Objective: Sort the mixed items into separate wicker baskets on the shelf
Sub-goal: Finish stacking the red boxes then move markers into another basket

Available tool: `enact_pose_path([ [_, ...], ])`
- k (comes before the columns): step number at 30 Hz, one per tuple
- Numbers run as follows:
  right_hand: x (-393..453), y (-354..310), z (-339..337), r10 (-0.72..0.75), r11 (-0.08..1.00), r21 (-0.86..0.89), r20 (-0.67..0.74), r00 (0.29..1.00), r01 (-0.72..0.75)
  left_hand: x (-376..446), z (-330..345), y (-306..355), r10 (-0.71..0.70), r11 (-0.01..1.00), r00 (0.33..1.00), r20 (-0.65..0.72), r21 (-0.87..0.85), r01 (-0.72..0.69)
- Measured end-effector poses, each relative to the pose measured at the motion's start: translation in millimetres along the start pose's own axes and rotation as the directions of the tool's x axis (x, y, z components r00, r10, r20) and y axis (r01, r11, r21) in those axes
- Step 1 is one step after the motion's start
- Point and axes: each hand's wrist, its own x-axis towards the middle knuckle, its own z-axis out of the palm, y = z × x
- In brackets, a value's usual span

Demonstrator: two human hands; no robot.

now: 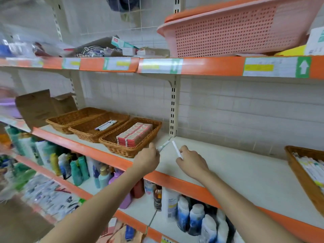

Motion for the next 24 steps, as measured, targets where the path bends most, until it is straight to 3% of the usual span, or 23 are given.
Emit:
enact_pose_path([
  [14,134.4,-92.8,31.1,-0.137,0.986,0.095,-0.026,0.990,0.139,93.6,-52.7,-96.3,-0.117,0.993,0.987,-0.108,-0.007,0.117],
  [24,207.6,-168.0,75.8,-0.173,0.977,0.125,0.015,0.985,0.170,150.1,-76.7,-195.3,-0.147,0.989,0.985,-0.095,-0.040,0.143],
])
